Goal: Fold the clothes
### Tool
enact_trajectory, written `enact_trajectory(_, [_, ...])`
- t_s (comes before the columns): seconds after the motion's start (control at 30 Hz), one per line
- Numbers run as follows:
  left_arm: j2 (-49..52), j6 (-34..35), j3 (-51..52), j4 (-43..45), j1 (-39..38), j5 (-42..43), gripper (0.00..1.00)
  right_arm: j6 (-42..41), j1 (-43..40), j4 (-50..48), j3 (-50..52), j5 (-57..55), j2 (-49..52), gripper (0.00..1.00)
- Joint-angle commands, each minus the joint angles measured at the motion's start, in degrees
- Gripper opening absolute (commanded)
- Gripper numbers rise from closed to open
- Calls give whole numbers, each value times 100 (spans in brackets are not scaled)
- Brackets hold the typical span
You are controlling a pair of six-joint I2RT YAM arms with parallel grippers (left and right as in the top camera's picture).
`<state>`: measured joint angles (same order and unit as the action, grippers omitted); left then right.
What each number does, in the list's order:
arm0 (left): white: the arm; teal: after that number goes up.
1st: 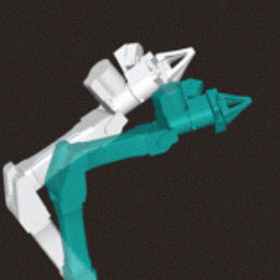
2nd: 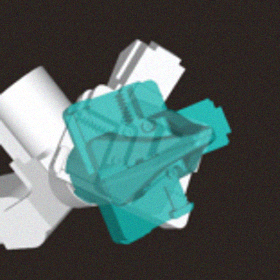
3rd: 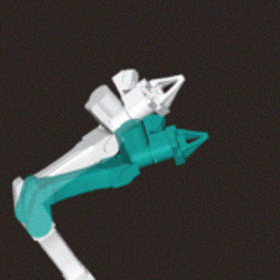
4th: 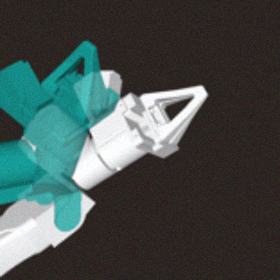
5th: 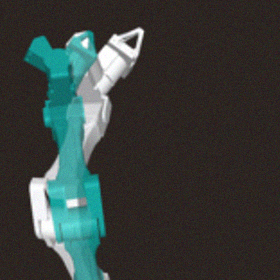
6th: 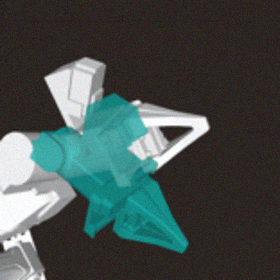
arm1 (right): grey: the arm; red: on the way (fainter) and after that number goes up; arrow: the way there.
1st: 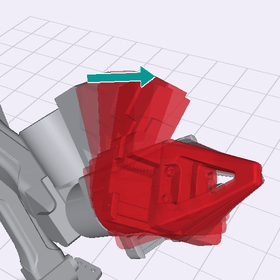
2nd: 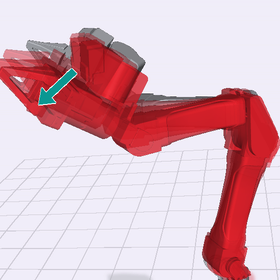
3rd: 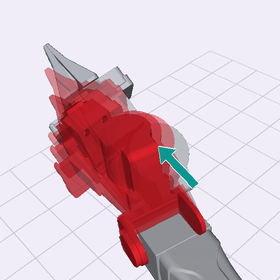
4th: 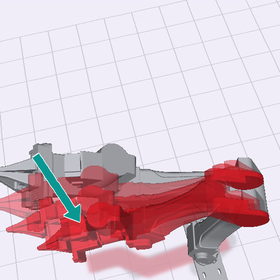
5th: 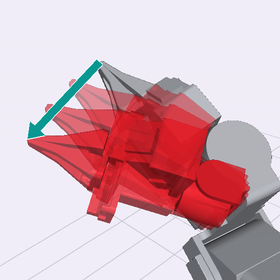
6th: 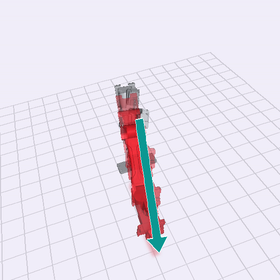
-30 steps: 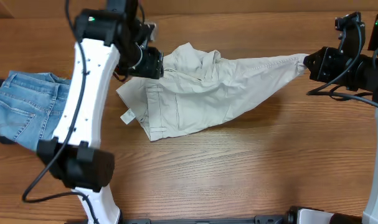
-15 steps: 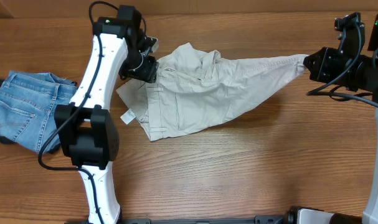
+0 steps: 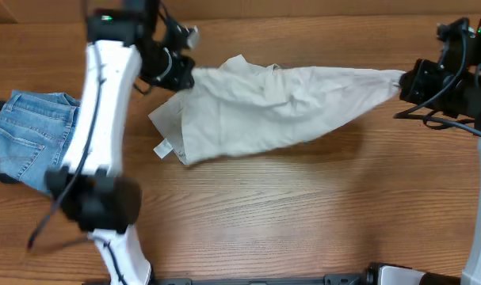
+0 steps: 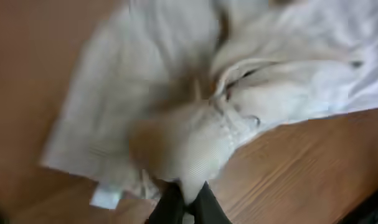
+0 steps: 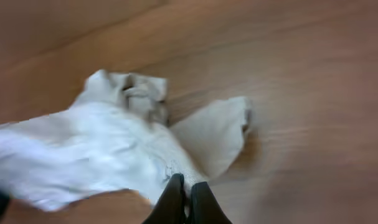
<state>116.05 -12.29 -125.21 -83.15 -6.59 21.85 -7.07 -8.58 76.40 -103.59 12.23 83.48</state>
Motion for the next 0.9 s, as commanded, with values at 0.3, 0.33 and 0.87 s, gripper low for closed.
enact_trajectory(0.3, [-5156,1032,-992,-446,-17,-1193,4,-802,-17,1174,-1801,-813,-1617,4])
enact_trajectory(0.33, [-5309,1049,-1003,-503,-17,-1272,4,-802,-17,1281,-1888,-813,-1709,4])
enact_trajectory(0.87, [-4520,1504,-1906,-645,-17,-2334,4,-949,-17,2063,-3322,-612,-1213,4])
